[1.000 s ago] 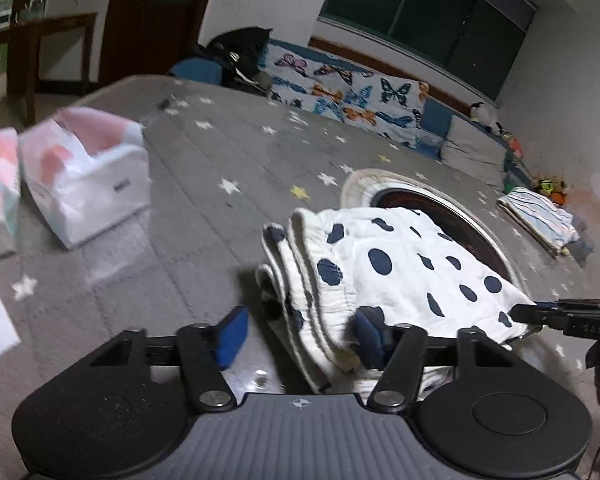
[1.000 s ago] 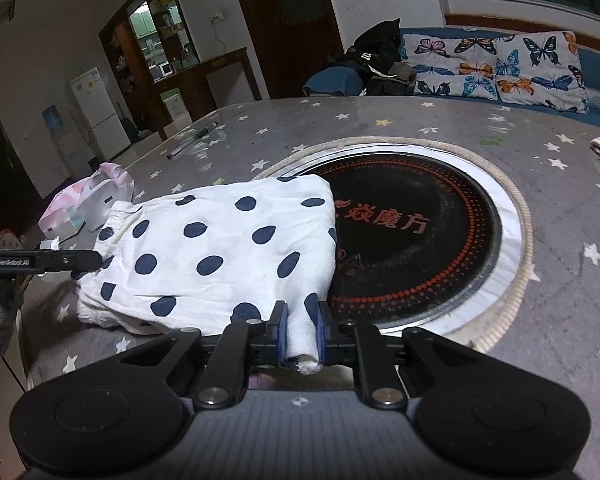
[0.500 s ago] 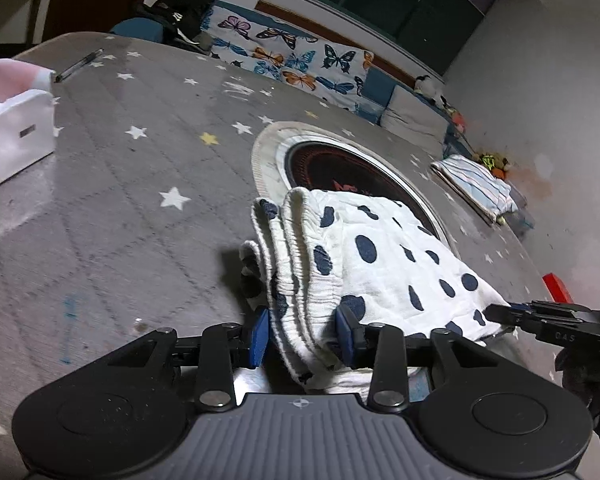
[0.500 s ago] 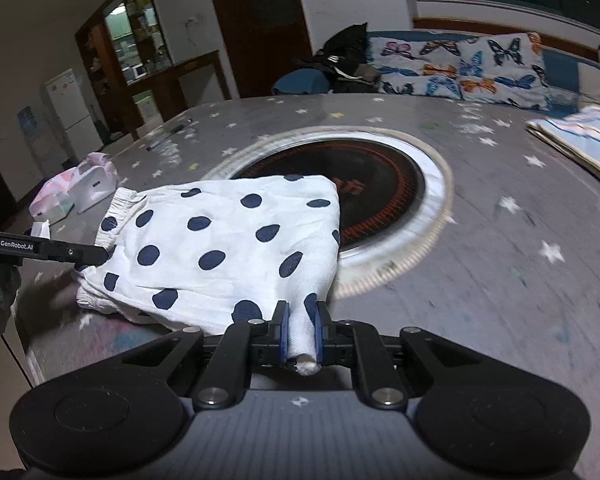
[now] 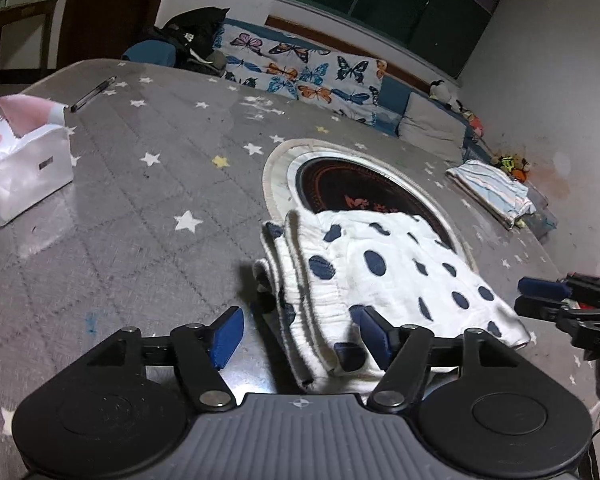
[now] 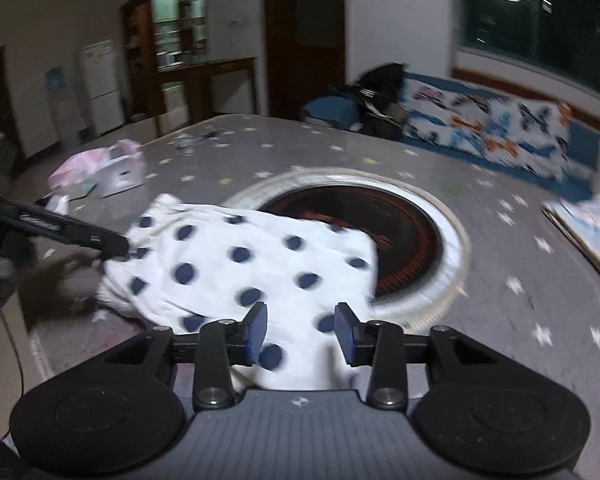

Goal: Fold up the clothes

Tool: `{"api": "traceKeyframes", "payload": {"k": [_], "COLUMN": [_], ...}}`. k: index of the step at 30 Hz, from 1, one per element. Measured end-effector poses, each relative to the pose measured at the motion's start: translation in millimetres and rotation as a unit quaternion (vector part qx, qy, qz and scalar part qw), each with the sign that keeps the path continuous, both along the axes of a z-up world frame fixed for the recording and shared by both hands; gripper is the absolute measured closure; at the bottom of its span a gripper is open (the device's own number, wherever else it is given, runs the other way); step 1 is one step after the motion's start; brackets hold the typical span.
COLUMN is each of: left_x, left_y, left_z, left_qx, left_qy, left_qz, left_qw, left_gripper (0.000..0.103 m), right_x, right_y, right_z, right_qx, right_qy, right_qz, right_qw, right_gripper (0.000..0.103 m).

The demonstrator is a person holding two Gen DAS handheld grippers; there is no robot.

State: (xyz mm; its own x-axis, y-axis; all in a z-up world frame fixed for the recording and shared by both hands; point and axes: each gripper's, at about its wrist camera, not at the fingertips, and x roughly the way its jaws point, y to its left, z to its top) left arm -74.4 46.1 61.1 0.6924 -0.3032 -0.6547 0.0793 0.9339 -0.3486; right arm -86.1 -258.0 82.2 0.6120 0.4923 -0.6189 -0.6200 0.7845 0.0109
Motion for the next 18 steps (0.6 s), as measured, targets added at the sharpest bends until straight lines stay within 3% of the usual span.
{"api": "traceKeyframes", "payload": {"k": [8, 13, 18], "left_x": [3, 5, 6], "left_y": [-1, -2, -2], "left_z": [1, 5, 9], "left_qx": [0.004, 0.002, 0.003], "left_qy": [0.003, -0.001, -0.007], "left_qz": [0.006, 0.012, 0.018], "left_qw": [1.0000, 0.9999, 0.9998], "left_gripper": [0.030, 0.025, 0.018], "right_x": [-14, -23, -32], "right_y": [66, 100, 127], "right_z": [3, -4, -14], "right_qx": [-0.040, -0.072, -0.108], "right_qy": [-0.024, -0.040, -0.057], "right_qz": [0.122, 0.177, 0.221], "right_qw": [0.991, 0.981, 0.968], "right_gripper": [0.060, 0.052, 0.052]}}
